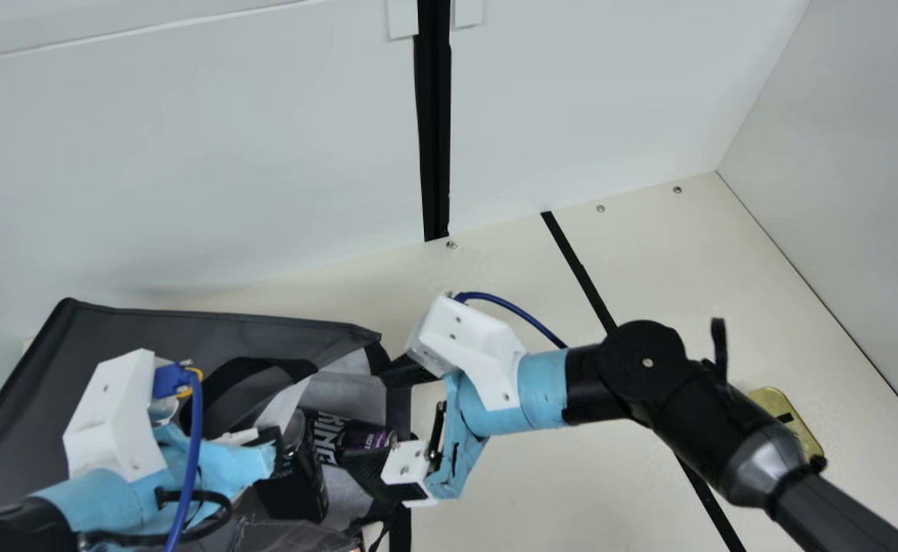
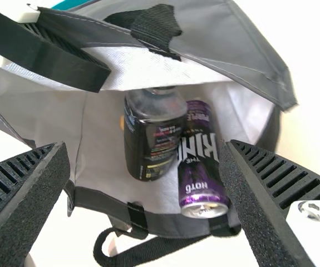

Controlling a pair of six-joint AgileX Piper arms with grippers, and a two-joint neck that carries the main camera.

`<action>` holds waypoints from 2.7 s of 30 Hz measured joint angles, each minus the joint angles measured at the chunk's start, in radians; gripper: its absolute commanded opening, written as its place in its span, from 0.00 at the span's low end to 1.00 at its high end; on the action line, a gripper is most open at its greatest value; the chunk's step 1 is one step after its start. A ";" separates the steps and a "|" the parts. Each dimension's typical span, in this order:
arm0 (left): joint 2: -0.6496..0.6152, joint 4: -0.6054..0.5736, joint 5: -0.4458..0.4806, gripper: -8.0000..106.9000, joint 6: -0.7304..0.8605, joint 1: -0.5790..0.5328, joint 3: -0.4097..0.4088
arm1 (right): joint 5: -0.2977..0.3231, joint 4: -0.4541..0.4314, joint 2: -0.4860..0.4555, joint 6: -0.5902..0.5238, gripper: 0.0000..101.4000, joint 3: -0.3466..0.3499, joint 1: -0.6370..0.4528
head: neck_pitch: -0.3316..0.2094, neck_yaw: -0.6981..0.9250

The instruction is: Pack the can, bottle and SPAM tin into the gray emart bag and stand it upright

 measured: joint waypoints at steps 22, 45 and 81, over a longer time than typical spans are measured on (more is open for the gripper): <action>0.000 0.000 0.000 0.00 0.000 0.000 0.000 | -0.087 -0.229 -0.292 0.260 0.94 0.107 -0.130 | 0.000 0.000; 0.000 0.000 0.000 0.00 0.000 0.000 0.000 | -0.087 -0.519 -0.465 0.460 0.94 0.097 -0.299 | 0.000 0.000; 0.000 0.000 0.000 0.00 0.000 0.000 0.000 | 0.070 -1.127 -0.547 0.966 0.94 -0.090 -0.496 | 0.000 0.000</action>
